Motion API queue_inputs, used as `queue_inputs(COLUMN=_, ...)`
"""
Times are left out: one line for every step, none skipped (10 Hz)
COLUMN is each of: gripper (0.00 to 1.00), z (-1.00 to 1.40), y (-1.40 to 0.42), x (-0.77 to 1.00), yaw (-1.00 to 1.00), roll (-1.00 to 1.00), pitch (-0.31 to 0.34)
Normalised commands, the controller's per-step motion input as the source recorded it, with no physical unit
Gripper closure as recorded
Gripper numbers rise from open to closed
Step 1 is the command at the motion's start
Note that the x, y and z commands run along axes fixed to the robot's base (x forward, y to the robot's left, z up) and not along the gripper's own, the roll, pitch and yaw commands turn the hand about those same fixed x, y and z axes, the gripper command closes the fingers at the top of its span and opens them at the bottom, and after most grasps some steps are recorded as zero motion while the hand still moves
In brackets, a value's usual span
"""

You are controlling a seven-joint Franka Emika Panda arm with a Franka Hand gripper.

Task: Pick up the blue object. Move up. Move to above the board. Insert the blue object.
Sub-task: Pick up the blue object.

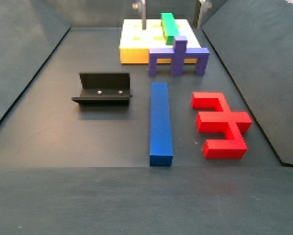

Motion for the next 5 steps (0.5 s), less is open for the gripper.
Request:
queue_inputs(gripper=0.0, z=0.0, y=0.0, x=0.01, yaw=0.0, roll=0.0, pitch=0.006)
queue_inputs(gripper=0.0, z=-0.07, y=0.17, x=0.04, yaw=0.0, roll=-0.01, pitch=0.007)
queue_inputs(gripper=0.0, z=-0.31, y=0.47, x=0.12, yaw=0.0, roll=-0.05, pitch=0.03)
queue_inputs(gripper=0.0, z=-0.49, y=0.63, x=0.29, yaw=0.0, roll=-0.05, pitch=0.064)
queue_inputs(gripper=0.0, z=-0.64, y=0.75, x=0.32, yaw=-0.03, roll=-0.06, pitch=0.06)
